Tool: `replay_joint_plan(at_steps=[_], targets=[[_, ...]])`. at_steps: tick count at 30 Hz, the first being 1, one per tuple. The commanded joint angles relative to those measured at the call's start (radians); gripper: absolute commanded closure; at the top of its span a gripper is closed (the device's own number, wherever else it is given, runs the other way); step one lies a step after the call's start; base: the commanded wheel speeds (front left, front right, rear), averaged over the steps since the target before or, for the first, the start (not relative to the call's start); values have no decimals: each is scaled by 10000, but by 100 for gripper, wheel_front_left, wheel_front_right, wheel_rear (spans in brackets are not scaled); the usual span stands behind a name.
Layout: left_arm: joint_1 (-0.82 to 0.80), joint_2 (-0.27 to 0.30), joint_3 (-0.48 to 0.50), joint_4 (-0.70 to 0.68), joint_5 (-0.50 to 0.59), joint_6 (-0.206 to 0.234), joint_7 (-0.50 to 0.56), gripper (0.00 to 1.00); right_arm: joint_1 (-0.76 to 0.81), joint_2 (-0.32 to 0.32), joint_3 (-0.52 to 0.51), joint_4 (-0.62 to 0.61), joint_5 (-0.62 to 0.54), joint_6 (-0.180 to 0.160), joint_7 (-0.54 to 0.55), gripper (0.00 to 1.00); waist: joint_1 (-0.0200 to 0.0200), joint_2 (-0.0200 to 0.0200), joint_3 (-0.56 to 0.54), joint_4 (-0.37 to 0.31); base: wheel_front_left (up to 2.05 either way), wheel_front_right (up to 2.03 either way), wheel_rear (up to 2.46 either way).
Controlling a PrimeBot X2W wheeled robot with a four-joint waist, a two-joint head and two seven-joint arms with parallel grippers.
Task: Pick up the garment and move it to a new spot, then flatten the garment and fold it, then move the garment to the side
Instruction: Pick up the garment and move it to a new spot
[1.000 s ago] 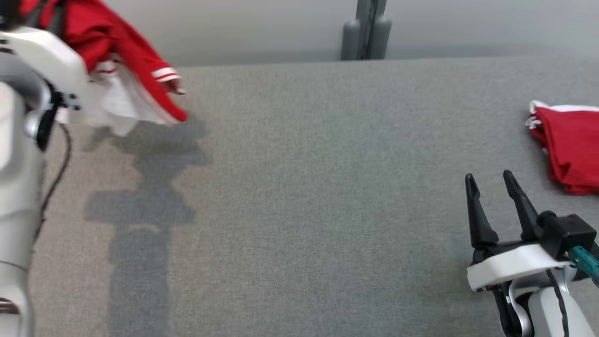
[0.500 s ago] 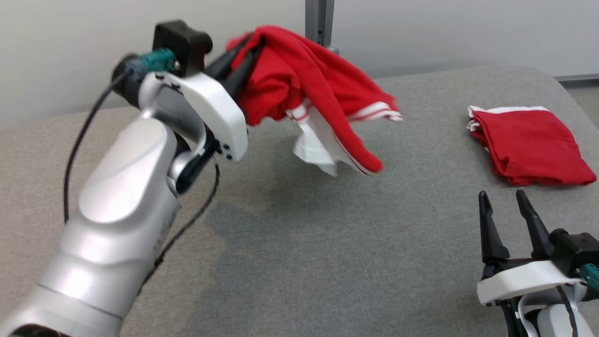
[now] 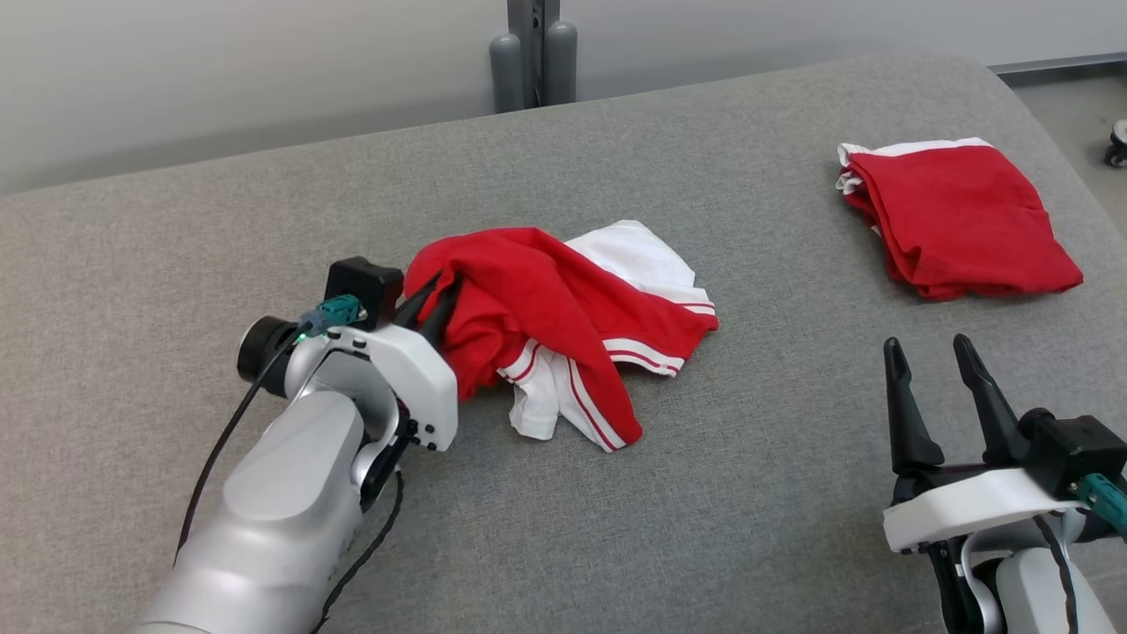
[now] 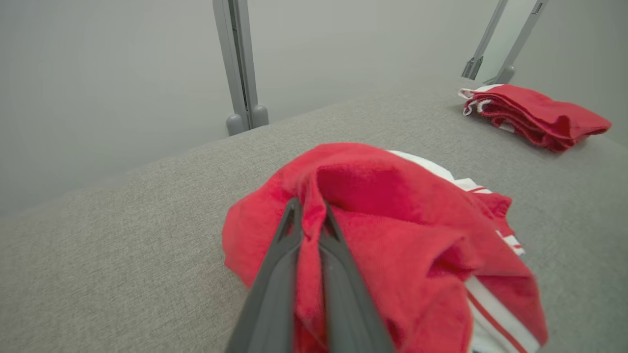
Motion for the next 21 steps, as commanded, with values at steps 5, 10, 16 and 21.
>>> replay_joint_plan(at_steps=[5,10,16,21], targets=[[-79,111,-65,921,126,-54,-613,71,36,-48,-115,186,-70,1,-150,0,0,-1,-166,139,0,0,0],[114,51,-31,1270,66,-126,-1022,0,52,-49,-164,233,-115,1,-185,0,0,-1,-362,437,0,0,0],[556,72,342,927,-103,-108,-1255,0,219,-51,-254,319,-173,1,-199,0,0,-1,-711,907,0,0,0],[1324,214,1069,-232,-137,178,-1263,0,377,-51,-336,333,-211,1,-192,0,0,-1,-984,1230,0,0,0]])
